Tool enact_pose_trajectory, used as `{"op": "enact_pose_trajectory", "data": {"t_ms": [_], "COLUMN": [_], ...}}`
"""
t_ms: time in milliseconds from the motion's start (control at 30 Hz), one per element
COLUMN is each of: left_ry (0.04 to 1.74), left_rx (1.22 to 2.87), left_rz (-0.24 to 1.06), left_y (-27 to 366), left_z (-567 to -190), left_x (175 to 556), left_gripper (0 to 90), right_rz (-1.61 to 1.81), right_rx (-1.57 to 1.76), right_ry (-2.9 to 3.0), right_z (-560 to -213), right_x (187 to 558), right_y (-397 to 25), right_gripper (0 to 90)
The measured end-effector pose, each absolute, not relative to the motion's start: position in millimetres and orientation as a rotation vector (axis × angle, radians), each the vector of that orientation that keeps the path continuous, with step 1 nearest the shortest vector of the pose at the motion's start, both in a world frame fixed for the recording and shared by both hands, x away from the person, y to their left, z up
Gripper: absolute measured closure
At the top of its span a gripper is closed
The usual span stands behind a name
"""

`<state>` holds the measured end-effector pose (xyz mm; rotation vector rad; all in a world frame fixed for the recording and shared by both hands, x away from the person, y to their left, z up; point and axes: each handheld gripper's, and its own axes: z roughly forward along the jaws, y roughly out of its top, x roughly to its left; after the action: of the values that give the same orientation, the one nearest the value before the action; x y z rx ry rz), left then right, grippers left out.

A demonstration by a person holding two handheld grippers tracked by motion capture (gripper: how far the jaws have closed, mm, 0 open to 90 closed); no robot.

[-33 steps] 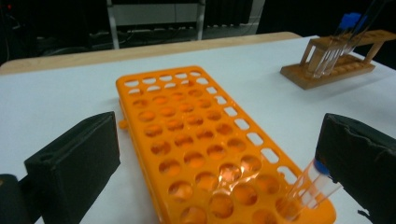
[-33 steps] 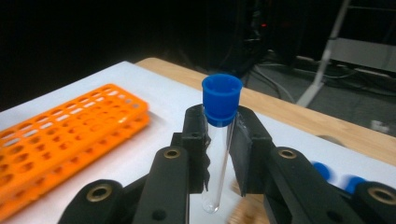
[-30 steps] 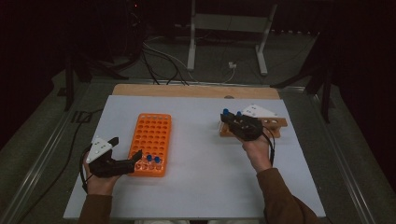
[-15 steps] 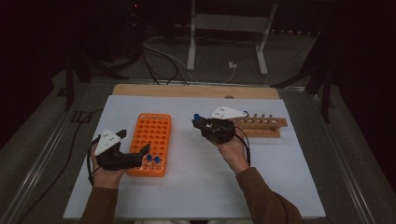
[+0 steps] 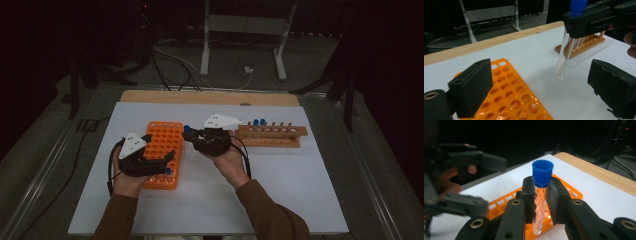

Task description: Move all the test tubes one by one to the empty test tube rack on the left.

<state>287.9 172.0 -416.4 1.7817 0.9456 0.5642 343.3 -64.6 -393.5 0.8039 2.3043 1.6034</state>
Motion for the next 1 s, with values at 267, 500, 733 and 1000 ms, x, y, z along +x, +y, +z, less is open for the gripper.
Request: {"op": "enact_pose_trajectory", "data": {"t_ms": [267, 500, 733, 1000], "left_ry": [0.882, 0.841, 0.816, 0.865], "left_rx": [1.786, 1.797, 1.815, 1.805], "left_rz": [0.545, 0.53, 0.535, 0.545], "left_y": [165, 166, 167, 176], "left_z": [-414, -413, -414, -416], "left_x": [292, 291, 290, 293], "left_gripper": [40.9, 69.5, 77.9, 77.9], "right_rz": [1.637, 1.653, 1.656, 1.664], "right_rx": [0.752, 0.725, 0.719, 0.764], "right_ry": [2.339, 2.36, 2.374, 2.357], "right_z": [-385, -383, -385, -387], "right_x": [338, 334, 334, 340], "right_y": [-42, -33, -32, -46], "right_gripper": [76.9, 76.9, 76.6, 49.4]}}
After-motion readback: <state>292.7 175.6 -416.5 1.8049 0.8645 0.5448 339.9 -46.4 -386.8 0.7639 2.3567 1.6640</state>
